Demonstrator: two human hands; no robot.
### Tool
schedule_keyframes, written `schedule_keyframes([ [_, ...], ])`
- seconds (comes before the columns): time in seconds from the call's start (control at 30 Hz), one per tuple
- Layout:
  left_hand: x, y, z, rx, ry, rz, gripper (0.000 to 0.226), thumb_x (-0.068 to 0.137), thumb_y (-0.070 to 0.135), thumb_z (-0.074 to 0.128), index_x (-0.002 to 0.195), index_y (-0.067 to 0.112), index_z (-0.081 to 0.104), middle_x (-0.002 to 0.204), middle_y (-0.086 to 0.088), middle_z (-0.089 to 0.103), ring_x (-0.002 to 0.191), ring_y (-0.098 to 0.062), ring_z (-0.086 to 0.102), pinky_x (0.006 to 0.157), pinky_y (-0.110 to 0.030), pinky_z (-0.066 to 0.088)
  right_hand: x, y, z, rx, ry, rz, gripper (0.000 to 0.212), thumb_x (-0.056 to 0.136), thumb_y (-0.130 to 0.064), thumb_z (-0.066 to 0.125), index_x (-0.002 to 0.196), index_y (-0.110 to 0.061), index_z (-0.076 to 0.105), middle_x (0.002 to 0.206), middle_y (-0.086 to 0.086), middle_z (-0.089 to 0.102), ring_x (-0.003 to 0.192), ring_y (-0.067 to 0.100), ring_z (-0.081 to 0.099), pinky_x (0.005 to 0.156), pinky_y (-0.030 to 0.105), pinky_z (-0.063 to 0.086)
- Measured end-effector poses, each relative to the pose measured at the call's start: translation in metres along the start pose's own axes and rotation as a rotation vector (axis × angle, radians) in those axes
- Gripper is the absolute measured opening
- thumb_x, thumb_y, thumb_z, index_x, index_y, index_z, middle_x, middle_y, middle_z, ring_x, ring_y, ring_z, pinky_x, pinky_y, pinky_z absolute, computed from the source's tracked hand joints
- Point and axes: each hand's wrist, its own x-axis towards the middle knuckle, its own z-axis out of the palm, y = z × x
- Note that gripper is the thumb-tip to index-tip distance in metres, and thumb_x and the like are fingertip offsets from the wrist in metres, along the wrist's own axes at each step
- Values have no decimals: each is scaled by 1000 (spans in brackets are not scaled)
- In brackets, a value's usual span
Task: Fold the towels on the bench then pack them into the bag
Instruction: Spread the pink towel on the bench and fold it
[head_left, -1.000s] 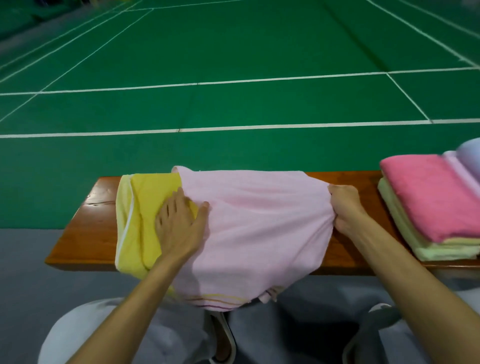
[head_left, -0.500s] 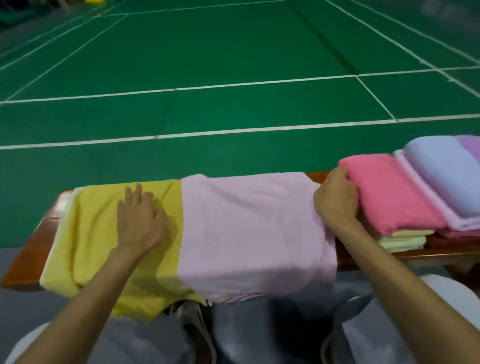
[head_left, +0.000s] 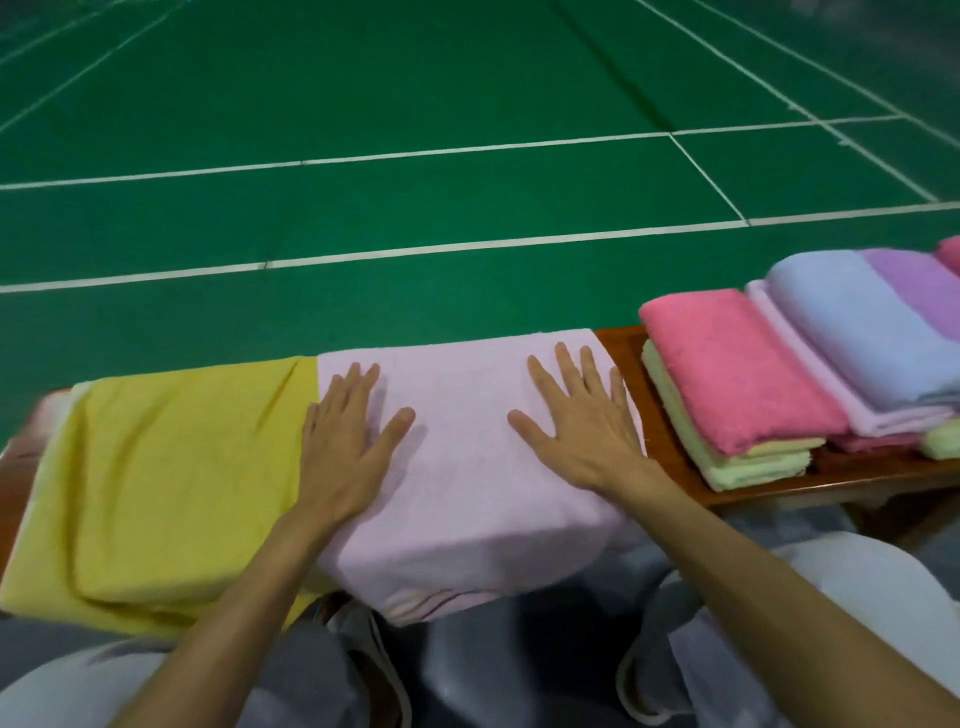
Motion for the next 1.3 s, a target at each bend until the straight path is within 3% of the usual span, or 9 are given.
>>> schedule_keyframes([
  [0.1,-2,-14,-5,86,6,9,93,86,82,26,162,30,26,171,2,17,158,-18,11,127,-49,12,0,1,1,-1,4,1,85,91,-84,6,162,-39,-3,170,0,-15,155,29,-21,123,60,-8],
  [0.27,-8,-26,-10,135,-39,-14,96,82,92,19,162,44,-1,172,5,-4,159,-19,-4,127,-47,3,1,7,2,-10,7,26,88,88,-88,5,162,-41,-3,170,0,-15,155,30,-20,122,63,-8],
  [0.43,-10,-53,-30,355,-54,3,100,80,95,13,163,40,6,172,-1,2,159,-25,0,127,-51,11,-1,17,-1,-19,14,75,91,86,-89,2,162,-40,-5,170,1,-16,155,31,-20,124,59,-7],
  [0.53,-12,-46,-28,330,-43,-17,97,84,92,13,164,38,0,172,-1,-1,159,-28,-4,127,-52,7,-2,11,0,-8,14,64,91,85,-89,1,161,-40,-7,169,0,-19,154,31,-23,123,61,-8],
  [0.77,-6,13,10,342,-150,195,79,94,75,7,164,37,3,172,2,-11,158,-22,-16,128,-45,-3,-5,0,2,-11,-14,-23,87,88,-86,5,161,-42,-7,169,-1,-21,153,30,-26,122,60,-10],
  [1.1,-9,-17,-6,410,-160,189,84,92,86,8,163,42,0,171,1,-12,158,-19,-16,129,-43,3,-18,40,-9,80,-14,66,76,101,-68,14,163,-29,-5,169,-1,-19,155,23,-22,124,41,-12],
  [1.17,-8,-23,-12,386,-165,182,85,90,89,12,162,45,1,171,3,-12,157,-17,-17,129,-42,4,-20,38,-10,139,24,93,72,105,-58,20,164,-21,3,171,4,-9,157,25,-12,127,42,-5],
  [1.23,-7,-28,-18,383,-181,179,88,87,91,14,162,47,3,171,3,-12,157,-15,-17,129,-42,5,-20,36,-14,238,160,155,62,108,-42,34,158,-7,25,166,16,21,154,33,19,127,46,17],
  [1.3,-6,-31,-22,370,-200,185,93,85,93,18,163,43,4,171,2,-10,157,-15,-15,128,-41,7,-21,34,-19,249,322,179,42,102,-29,53,133,-2,47,135,21,52,123,35,50,109,50,42],
])
